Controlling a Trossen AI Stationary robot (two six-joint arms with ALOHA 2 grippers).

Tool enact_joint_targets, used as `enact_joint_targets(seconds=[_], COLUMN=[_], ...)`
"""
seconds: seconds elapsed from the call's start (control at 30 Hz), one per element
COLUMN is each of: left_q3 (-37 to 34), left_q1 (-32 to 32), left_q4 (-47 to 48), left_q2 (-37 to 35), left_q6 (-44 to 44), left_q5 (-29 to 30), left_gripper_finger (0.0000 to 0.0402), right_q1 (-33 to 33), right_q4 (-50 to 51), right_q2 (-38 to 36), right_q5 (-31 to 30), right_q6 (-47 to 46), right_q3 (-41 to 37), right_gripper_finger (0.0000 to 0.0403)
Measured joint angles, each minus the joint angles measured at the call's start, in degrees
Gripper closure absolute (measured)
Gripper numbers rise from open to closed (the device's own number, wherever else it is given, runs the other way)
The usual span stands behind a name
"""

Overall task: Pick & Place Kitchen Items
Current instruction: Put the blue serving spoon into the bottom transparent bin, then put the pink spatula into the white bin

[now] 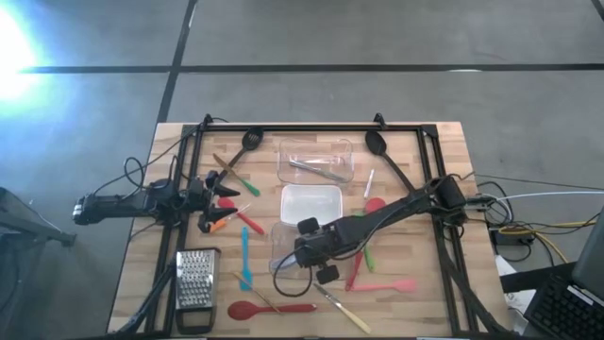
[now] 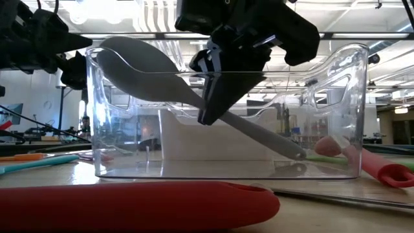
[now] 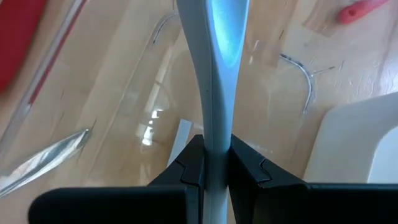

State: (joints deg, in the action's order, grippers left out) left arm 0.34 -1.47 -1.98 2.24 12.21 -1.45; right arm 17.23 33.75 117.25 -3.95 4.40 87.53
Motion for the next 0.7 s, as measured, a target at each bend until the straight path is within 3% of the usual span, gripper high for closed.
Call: enact_joint_targets(seconds=[0.23,0.47,0.7], left_q3=[0.0,0.0,0.0], left_q1=[0.0,0.0,0.0], left_q4=[0.0,0.1,0.1], left_q2=[0.0,0.0,0.0], left_q6=[0.0,0.0,0.0], left_q5=[0.0,0.0,0.0], left_gripper_finger=[0.0140,0.0140,0.0140], right_q1=[0.0,0.0,0.0], right_q4=[0.0,-0.1,1.7], right_q2=[0.0,0.0,0.0], right_q5=[0.0,-0.1,-0.3], right_q6=[-1.3,-2.5,-2.5], right_q3=[0.0,0.4,2.6], right_gripper_finger=[0.0365,0.0279,0.0237])
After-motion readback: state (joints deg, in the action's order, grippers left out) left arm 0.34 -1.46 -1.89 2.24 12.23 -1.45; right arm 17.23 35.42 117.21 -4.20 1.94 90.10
